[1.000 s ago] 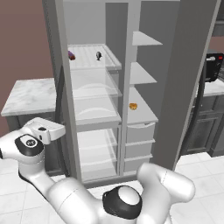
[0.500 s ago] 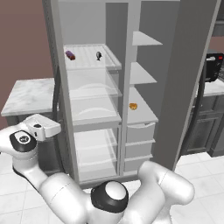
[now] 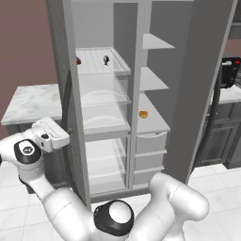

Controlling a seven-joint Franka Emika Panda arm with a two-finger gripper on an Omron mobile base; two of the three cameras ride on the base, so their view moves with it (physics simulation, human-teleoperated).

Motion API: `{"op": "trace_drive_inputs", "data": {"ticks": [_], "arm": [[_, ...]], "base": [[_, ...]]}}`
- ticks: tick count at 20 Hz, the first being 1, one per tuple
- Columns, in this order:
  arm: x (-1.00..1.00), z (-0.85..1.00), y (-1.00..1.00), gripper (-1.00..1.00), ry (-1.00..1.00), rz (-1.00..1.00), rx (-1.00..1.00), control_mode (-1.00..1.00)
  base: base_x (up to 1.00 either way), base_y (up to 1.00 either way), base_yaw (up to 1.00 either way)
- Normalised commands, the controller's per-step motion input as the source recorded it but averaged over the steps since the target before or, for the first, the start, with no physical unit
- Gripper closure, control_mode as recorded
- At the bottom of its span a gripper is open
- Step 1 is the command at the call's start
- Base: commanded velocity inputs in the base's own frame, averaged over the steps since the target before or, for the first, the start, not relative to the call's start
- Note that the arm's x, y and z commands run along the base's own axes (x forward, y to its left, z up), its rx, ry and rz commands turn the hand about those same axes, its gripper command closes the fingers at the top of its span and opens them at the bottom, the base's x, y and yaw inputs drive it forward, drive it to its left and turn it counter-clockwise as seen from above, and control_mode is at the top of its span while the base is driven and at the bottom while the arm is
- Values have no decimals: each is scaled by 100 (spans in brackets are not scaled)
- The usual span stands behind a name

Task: Pick up the frozen fish from the freezer, place it on any shelf in the fridge, and close the fridge and freezer doors when done.

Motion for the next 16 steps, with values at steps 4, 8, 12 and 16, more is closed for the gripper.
{"op": "trace_drive_inputs", "data": {"ticks": [4,8,12,16], "arm": [[1,12,-99,-100,-24,0,0,-100],[14,15,-92,-100,-18,0,0,-100],[19,23,-88,-100,-13,0,1,-100],[26,33,-81,-100,-4,0,7,-100]], "base": [[0,0,0],[0,0,0],[0,0,0],[0,0,0]]}}
